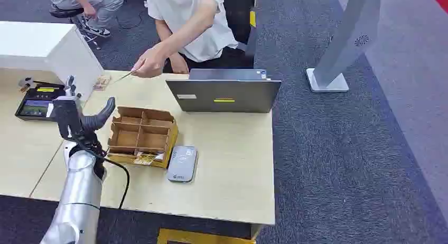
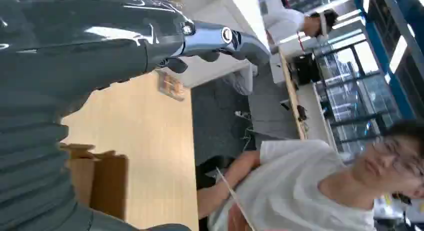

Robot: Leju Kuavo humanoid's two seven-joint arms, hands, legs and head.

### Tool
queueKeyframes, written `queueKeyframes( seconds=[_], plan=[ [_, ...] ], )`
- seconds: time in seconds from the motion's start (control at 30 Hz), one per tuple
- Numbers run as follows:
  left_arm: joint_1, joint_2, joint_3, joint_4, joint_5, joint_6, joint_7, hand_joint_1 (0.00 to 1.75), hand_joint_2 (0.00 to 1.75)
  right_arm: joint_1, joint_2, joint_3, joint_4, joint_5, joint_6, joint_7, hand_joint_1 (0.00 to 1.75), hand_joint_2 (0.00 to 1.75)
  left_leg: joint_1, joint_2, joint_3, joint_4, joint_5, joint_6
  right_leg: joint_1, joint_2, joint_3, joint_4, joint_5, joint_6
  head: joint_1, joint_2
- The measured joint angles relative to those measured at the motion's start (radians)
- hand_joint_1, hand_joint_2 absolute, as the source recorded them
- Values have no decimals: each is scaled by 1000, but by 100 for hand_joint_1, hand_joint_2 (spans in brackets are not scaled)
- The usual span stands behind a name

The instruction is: Pass the card to the sensor for recognition and then transmit it.

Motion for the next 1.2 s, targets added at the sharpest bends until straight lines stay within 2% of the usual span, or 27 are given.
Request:
queueKeyframes(
  seconds=[0.8, 0.83, 1.2],
  plan=[
    [-471, 123, -451, 340, -454, 68, 278, 0, 175, -29, 3, 57, 0, 18, 16, 52, 0, 175, 0, 0, 0, 0, 1, 0, 0, 0, 0, 1, 0, 0, 0, 0],
    [-491, 130, -469, 357, -476, 70, 292, 175, 175, -30, 3, 61, 0, 18, 16, 53, 0, 175, 0, 0, 0, 0, 1, 0, 0, 0, 0, 2, 0, 0, 0, 0],
    [-675, 191, -631, 510, -705, 122, 424, 175, 175, -40, 5, 93, 0, 26, 17, 85, 0, 175, 0, 0, 0, 0, 1, 0, 0, 0, 0, 2, 0, 0, 0, 0]
  ],
)
